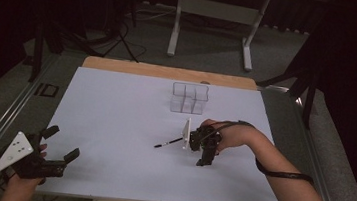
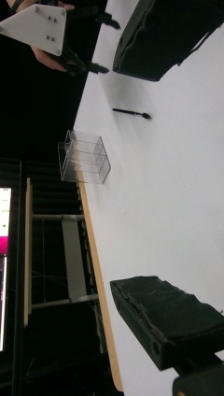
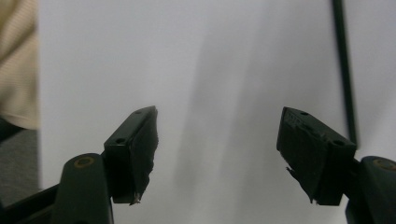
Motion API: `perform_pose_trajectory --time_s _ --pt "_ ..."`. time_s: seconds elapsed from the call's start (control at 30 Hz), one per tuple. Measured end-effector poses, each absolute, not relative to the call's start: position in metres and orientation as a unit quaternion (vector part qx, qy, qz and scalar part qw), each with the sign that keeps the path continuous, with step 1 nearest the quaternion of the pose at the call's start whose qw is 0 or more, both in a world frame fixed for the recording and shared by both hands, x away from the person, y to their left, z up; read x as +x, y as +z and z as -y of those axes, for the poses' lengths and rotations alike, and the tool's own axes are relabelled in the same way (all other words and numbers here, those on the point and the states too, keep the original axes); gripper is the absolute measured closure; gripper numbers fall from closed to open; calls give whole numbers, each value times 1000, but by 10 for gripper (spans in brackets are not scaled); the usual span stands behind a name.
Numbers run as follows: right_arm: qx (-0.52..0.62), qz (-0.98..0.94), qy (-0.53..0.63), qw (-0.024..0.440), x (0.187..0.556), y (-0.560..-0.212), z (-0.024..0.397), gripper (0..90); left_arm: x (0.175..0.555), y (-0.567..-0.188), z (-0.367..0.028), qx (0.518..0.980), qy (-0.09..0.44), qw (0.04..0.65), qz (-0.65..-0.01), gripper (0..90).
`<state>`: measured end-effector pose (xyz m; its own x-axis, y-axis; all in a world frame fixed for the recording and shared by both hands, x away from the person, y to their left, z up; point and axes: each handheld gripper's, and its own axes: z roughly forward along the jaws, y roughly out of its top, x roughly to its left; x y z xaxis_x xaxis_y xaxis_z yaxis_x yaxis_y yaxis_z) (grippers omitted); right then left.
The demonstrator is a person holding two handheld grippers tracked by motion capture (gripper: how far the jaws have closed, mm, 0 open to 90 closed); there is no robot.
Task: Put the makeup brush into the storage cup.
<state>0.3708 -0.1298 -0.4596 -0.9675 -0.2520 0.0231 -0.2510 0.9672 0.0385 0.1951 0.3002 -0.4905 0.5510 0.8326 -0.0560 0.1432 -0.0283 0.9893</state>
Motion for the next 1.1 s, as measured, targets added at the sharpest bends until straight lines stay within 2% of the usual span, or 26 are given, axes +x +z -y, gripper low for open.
perform_pose_trajectory --time_s 0.97,1.03,1.1 --pt "185 981 -49 -31 415 -478 88 471 178 -493 -302 648 301 574 -401 11" --pt "186 981 -51 -23 420 -482 80 541 176 -493 -302 648 302 573 -401 11" --pt "191 980 -52 -26 421 -484 78 562 176 -493 -303 648 302 573 -401 11"
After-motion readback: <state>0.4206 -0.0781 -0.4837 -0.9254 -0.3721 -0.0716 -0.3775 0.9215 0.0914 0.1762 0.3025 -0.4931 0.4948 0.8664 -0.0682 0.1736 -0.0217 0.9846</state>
